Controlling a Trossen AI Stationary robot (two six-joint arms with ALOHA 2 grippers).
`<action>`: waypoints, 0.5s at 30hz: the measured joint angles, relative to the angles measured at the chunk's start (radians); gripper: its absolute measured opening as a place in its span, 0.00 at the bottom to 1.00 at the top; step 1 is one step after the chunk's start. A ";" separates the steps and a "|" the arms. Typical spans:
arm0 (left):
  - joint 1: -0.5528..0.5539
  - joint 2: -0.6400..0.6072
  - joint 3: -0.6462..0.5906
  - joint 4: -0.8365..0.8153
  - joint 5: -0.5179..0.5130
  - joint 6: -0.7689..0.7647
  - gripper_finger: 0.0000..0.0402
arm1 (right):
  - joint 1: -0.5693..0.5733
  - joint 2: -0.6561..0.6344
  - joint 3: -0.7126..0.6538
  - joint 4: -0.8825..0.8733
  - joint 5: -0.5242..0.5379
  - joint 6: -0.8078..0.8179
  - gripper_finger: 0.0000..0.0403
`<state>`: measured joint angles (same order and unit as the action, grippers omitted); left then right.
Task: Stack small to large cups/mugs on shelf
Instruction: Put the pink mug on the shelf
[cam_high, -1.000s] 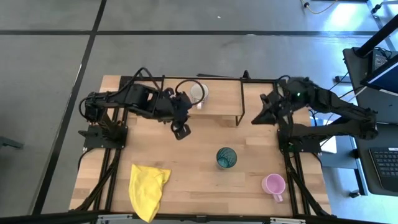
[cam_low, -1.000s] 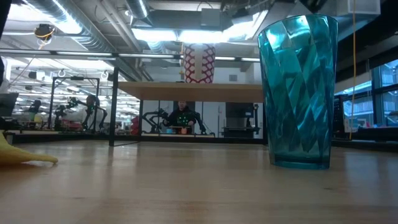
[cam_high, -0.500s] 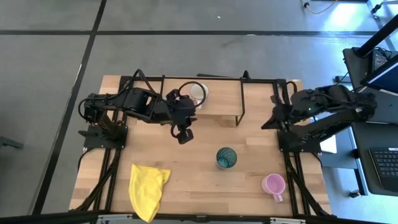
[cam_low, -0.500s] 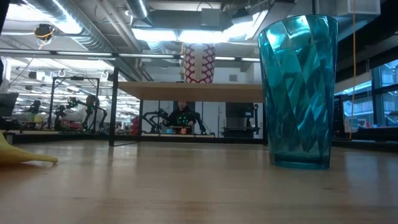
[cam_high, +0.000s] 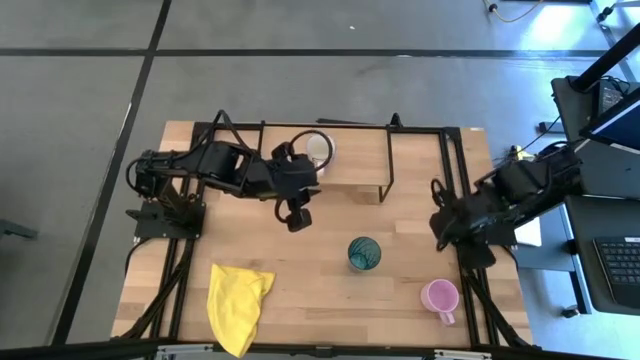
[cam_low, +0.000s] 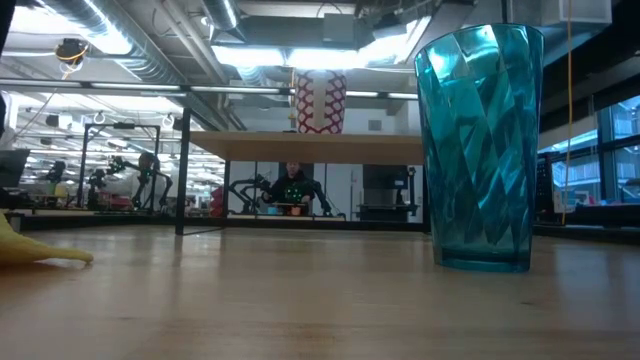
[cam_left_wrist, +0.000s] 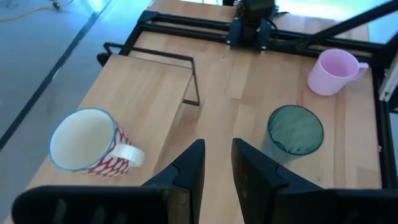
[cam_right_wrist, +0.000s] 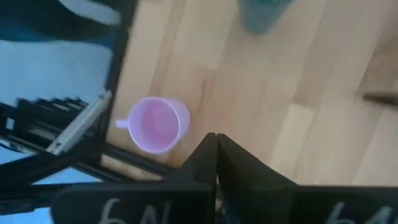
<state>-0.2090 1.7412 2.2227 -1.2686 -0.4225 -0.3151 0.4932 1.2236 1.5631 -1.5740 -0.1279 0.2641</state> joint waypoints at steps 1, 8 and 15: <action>-0.007 0.000 0.000 0.001 0.000 0.009 0.19 | 0.020 0.006 0.000 0.002 0.010 0.031 0.03; -0.046 -0.001 0.000 -0.006 -0.001 0.060 0.19 | 0.140 0.008 0.001 0.003 0.069 0.293 0.03; -0.021 -0.006 -0.057 0.133 0.236 0.171 0.19 | 0.245 0.056 0.001 0.102 0.177 0.546 0.03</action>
<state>-0.2300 1.7348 2.1656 -1.1355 -0.1864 -0.1438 0.7380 1.2796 1.5642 -1.4722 0.0494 0.8101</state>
